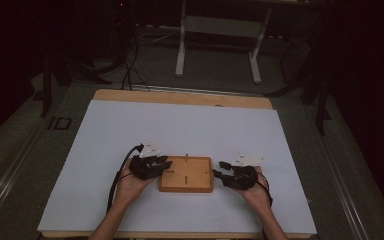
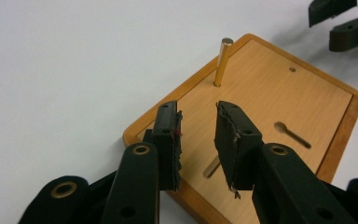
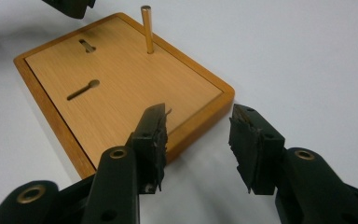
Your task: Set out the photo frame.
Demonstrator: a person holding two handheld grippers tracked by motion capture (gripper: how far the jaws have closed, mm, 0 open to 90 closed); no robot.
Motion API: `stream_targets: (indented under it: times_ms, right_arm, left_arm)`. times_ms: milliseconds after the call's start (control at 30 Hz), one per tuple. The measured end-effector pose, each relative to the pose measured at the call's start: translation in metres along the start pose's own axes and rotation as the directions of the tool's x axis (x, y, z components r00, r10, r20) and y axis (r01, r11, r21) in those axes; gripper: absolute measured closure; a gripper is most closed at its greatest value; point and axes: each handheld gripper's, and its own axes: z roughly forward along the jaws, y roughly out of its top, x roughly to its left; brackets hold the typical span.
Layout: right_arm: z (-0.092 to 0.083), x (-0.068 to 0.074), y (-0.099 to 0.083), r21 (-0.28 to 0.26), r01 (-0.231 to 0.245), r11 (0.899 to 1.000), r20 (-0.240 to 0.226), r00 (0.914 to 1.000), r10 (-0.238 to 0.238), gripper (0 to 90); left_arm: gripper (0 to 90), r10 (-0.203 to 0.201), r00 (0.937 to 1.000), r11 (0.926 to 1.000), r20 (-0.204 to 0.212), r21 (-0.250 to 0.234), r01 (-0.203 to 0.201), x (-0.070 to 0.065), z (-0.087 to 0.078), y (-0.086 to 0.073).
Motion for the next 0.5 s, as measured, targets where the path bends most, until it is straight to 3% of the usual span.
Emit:
stream_targets:
  times_ms: [500]
  right_arm:
    - [0.002, -0.009, -0.009, 0.017, -0.034, 0.999, -0.002, 0.9994, 0.034, 56.5]
  left_arm:
    - [66.6, 0.052, 0.9969, 0.9986, 0.059, -0.011, -0.051, -0.008, 0.028, 0.02]
